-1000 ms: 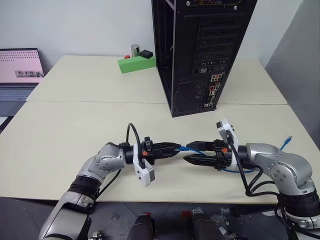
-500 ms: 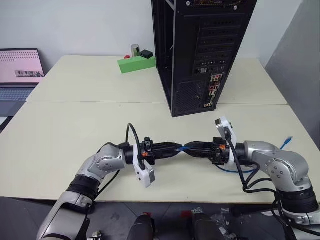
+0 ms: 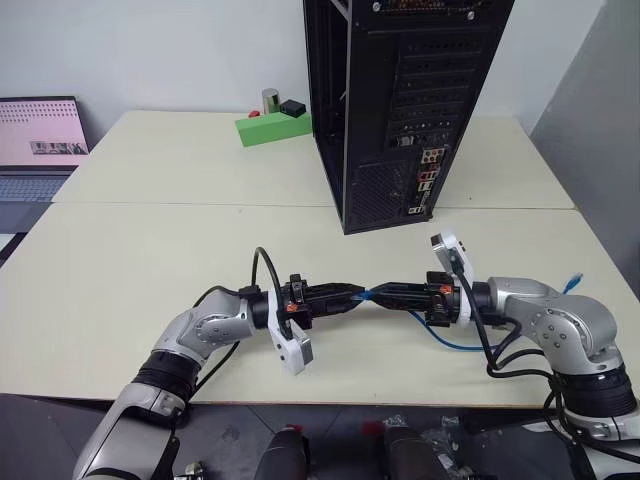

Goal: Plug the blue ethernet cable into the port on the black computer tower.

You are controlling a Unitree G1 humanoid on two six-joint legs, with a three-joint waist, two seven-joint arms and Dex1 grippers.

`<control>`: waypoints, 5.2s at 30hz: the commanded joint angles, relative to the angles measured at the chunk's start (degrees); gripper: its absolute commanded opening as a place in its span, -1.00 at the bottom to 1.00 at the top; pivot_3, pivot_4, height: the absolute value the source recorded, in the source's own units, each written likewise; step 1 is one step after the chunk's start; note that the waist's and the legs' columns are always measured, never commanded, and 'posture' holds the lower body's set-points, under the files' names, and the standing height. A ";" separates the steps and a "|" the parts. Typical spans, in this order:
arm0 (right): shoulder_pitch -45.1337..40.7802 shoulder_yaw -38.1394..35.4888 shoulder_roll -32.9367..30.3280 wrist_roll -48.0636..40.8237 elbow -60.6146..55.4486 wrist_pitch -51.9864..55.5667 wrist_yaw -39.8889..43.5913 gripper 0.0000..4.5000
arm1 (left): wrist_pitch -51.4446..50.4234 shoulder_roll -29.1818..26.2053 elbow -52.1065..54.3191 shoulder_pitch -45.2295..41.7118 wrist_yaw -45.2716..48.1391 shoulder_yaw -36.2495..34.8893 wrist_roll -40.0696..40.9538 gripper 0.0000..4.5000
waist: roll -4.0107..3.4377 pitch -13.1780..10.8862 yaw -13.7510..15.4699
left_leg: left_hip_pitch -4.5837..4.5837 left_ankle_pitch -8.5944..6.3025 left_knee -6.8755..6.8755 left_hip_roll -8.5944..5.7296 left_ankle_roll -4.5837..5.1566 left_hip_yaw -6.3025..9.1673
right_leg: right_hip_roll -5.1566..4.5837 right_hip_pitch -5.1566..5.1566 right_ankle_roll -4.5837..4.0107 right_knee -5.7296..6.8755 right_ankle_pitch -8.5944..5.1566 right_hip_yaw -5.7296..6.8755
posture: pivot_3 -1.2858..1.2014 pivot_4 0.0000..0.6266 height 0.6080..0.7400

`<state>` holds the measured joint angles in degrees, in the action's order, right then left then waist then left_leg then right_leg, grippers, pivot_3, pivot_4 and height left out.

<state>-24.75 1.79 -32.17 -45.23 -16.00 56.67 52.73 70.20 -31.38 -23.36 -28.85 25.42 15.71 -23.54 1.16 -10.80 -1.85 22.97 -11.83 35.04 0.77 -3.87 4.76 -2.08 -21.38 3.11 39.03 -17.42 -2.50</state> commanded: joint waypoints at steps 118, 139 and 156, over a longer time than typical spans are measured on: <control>-15.86 -4.51 20.66 41.91 20.13 -33.09 -46.11 -1.00 | -87.48 28.14 23.91 -5.23 -7.69 -3.52 26.67 0.73 | -0.01 0.00 -1.38 | 0.02 0.01 -0.05 -0.02 -0.02 -0.02 | 0.02 -0.09 -0.01 0.03 0.00 -0.09 | 0.03 -0.52 1.00; -14.07 -4.36 21.23 41.52 14.99 -26.17 -46.71 -1.00 | -87.62 28.17 24.04 -5.03 -7.72 -3.38 26.52 0.73 | -0.01 0.00 -1.19 | 0.04 0.01 -0.07 -0.03 -0.02 -0.01 | 0.01 -0.09 -0.01 -0.01 0.00 -0.08 | 0.03 -0.52 1.00; -15.70 -6.28 22.34 39.54 16.44 -25.07 -47.61 -1.00 | -87.41 27.99 23.70 -5.24 -7.46 -3.44 26.49 0.73 | -0.01 0.00 -1.13 | 0.04 0.01 -0.08 -0.03 -0.02 -0.01 | 0.01 -0.09 -0.01 -0.01 0.00 -0.08 | 0.03 -0.52 1.00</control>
<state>-38.55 -3.87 -10.00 -5.38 2.01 31.91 5.01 -18.28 -3.74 -2.05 -33.72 18.08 13.00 3.10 1.15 -10.81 -2.98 23.01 -11.82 34.96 0.74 -3.89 4.75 -2.08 -21.47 3.10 39.02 -17.41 -2.57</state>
